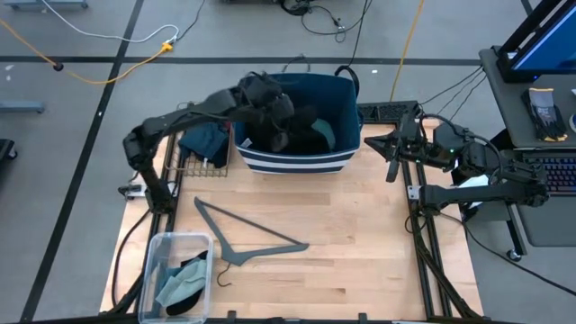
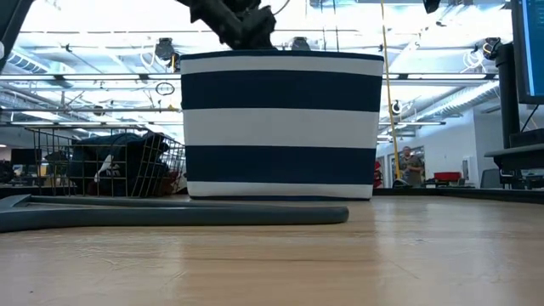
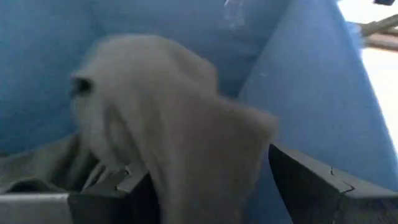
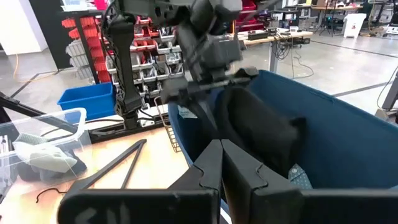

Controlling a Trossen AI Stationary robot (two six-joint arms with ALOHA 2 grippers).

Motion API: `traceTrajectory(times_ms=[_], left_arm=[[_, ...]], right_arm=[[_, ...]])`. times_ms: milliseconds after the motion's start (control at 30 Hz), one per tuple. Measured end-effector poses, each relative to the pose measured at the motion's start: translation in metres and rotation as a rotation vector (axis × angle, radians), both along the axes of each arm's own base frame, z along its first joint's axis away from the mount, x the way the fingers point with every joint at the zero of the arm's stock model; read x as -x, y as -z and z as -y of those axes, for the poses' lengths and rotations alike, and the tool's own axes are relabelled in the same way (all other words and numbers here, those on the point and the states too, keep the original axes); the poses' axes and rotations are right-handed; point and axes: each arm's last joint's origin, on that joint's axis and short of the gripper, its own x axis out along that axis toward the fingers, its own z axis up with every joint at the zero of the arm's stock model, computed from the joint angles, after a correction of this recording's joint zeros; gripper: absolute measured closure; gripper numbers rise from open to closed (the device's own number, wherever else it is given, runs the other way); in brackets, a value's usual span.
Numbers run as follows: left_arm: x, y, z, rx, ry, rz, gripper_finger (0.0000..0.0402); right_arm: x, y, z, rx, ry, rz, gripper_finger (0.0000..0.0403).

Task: Pick & Place Cloths
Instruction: Put the black shirt into the blue laundry organizer

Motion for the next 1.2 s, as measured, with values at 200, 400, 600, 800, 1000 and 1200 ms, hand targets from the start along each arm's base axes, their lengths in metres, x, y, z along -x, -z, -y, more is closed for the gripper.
traceTrajectory(times_ms=[200, 400, 600, 800, 1000, 1200], left_arm=[[-0.008, 0.013, -0.012, -0.033, -0.047, -0.018, 0.0130], [-0.001, -0.006, -0.019, -0.016, -0.068, 0.108, 0.0130], [0.010, -0.047, -0.016, -0.187, -0.059, 0.311, 0.0130], [0.014, -0.042, -0.026, -0.131, -0.119, 0.288, 0.0130], [0.009, -0.012, -0.019, -0.029, -0.094, 0.079, 0.0131], [0.000, 0.009, -0.018, -0.021, -0.121, -0.024, 0.0131]], right_arm=[[0.000, 0.000, 0.000, -0.006, 0.001, 0.005, 0.0403], [0.000, 0.000, 0.000, -0.017, 0.002, 0.010, 0.0403], [0.000, 0.000, 0.000, -0.027, 0.004, 0.014, 0.0403], [0.000, -0.001, 0.000, -0.027, 0.005, 0.015, 0.0403], [0.000, -0.001, 0.000, -0.020, 0.005, 0.013, 0.0403], [0.000, -0.001, 0.000, -0.009, 0.003, 0.010, 0.0403]])
